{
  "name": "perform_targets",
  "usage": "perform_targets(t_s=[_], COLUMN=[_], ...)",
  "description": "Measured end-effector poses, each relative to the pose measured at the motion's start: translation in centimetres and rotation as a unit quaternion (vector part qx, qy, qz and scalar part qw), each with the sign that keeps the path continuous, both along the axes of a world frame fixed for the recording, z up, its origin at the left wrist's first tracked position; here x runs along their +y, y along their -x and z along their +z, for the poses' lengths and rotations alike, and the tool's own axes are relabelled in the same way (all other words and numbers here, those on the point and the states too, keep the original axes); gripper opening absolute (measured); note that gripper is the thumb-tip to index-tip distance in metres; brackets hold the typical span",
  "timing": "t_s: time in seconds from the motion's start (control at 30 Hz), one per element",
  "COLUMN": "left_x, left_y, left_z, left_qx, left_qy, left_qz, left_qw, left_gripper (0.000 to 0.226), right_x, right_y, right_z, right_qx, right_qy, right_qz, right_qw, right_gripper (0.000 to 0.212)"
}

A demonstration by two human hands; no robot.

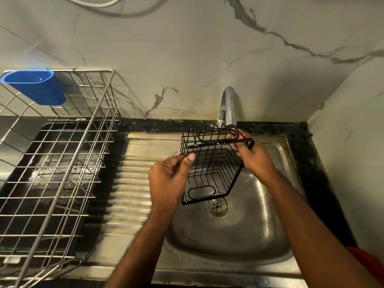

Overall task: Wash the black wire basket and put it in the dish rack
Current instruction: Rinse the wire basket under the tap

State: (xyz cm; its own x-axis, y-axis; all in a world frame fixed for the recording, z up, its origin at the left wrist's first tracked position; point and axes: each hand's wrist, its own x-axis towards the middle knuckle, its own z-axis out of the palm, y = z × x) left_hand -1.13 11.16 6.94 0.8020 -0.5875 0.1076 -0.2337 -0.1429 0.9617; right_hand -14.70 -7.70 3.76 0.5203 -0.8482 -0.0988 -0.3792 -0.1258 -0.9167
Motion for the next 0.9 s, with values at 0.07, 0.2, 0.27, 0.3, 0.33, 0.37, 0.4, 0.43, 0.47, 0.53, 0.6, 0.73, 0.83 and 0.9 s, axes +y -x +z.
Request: perform_targets(t_s=[0.07, 0.2, 0.27, 0.3, 0.33, 0.37, 0.4, 0.43, 0.47, 0.53, 0.6, 0.73, 0.83, 0.9], left_x=[0.4, 1.2, 1.7, 1.9, 2.1, 2.3, 2.5, 2.7, 2.8, 3.1, 3.3, 3.6, 3.5, 3.3], left_y=[0.2, 0.3, 0.4, 0.4, 0.5, 0.5, 0.5, 0.6, 0.6, 0.6, 0.6, 1.1, 2.0, 2.7], left_z=[-0.1, -0.5, -0.3, -0.2, -0.1, 0.0, 0.0, -0.1, -0.1, -0.1, -0.2, -0.5, -0.5, -0.4], left_qx=[0.015, 0.015, 0.028, 0.032, 0.032, 0.030, 0.030, 0.032, 0.035, 0.041, 0.046, 0.053, 0.061, 0.082], left_qy=[0.002, 0.027, 0.041, 0.042, 0.043, 0.045, 0.044, 0.043, 0.040, 0.034, 0.023, 0.011, -0.008, -0.023], left_qz=[-0.007, -0.015, -0.015, -0.018, -0.022, -0.025, -0.028, -0.030, -0.033, -0.044, -0.054, -0.067, -0.080, -0.085], left_qw=[1.000, 0.999, 0.999, 0.998, 0.998, 0.998, 0.998, 0.998, 0.998, 0.998, 0.997, 0.996, 0.995, 0.993], left_gripper=[0.023, 0.043, 0.054, 0.059, 0.061, 0.060, 0.057, 0.055, 0.055, 0.059, 0.061, 0.054, 0.041, 0.020], right_x=[0.0, 0.1, -0.1, -0.1, 0.0, 0.1, 0.2, 0.4, 0.5, 0.5, 0.5, 0.4, 0.4, 0.0], right_y=[-0.1, -0.1, -0.2, -0.3, -0.4, -0.6, -0.6, -0.7, -0.7, -0.7, -0.7, -1.1, -1.7, -2.2], right_z=[0.4, 0.9, 0.9, 0.9, 1.1, 1.4, 1.6, 1.9, 2.1, 2.4, 2.5, 2.4, 2.2, 1.9], right_qx=[0.000, -0.007, 0.003, 0.005, 0.001, -0.003, -0.006, -0.009, -0.012, -0.018, -0.032, -0.062, -0.110, -0.140], right_qy=[-0.008, -0.007, -0.006, -0.005, -0.002, 0.001, 0.000, 0.000, 0.003, 0.007, 0.004, 0.015, -0.028, -0.062], right_qz=[0.005, 0.039, 0.053, 0.055, 0.059, 0.062, 0.066, 0.071, 0.078, 0.097, 0.105, 0.103, 0.074, 0.058], right_qw=[1.000, 0.999, 0.999, 0.998, 0.998, 0.998, 0.998, 0.997, 0.997, 0.995, 0.994, 0.993, 0.991, 0.986], right_gripper=[0.029, 0.032, 0.033, 0.032, 0.031, 0.032, 0.033, 0.034, 0.035, 0.036, 0.036, 0.032, 0.034, 0.034])
